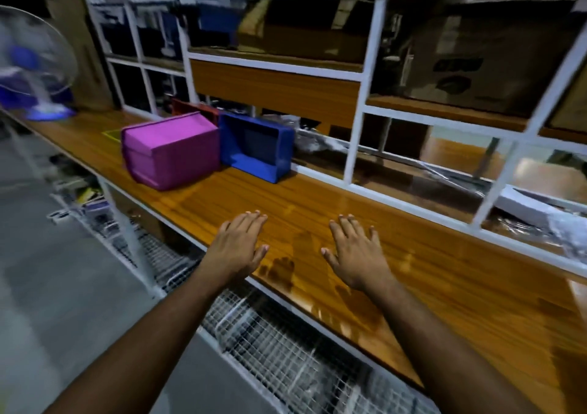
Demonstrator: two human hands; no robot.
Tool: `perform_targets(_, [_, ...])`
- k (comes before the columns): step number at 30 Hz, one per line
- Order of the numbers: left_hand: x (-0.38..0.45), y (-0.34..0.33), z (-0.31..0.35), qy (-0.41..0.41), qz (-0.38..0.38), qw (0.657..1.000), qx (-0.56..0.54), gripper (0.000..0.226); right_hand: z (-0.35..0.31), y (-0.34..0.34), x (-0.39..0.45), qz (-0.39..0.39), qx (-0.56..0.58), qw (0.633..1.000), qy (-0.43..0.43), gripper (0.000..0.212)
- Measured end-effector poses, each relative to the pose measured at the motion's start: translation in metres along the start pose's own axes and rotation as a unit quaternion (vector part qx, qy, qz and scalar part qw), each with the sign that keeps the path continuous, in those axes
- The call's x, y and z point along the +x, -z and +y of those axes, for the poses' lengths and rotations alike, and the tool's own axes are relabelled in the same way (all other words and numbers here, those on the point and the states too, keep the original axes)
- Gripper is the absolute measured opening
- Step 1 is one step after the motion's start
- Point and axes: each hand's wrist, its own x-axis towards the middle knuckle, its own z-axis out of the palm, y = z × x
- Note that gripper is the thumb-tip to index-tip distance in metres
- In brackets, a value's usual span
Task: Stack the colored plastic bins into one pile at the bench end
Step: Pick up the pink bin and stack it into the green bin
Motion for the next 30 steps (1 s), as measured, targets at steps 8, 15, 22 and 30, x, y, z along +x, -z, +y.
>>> perform_targets(8, [0.042, -0.020, -0.154, 0.050, -0.016, 0.999, -0.016, 0.066, -0.105, -0.033, 0.143, 0.001, 0.013, 1.000, 0.028, 0.073])
perform_targets(15, [0.128, -0.021, -0.282, 0.047, -0.007, 0.999, 0.023, 0.068, -0.181, -0.054, 0.280, 0.007, 0.051, 0.999, 0.016, 0.071])
perform_targets(22, [0.213, -0.002, -0.395, 0.050, 0.038, 0.998, 0.021, 0.069, -0.246, -0.047, 0.378, 0.047, 0.037, 0.998, 0.024, 0.069])
perform_targets(30, [0.305, 0.009, -0.520, 0.047, 0.044, 0.998, 0.017, 0.066, -0.317, -0.039, 0.454, 0.081, 0.039, 0.996, -0.020, 0.070])
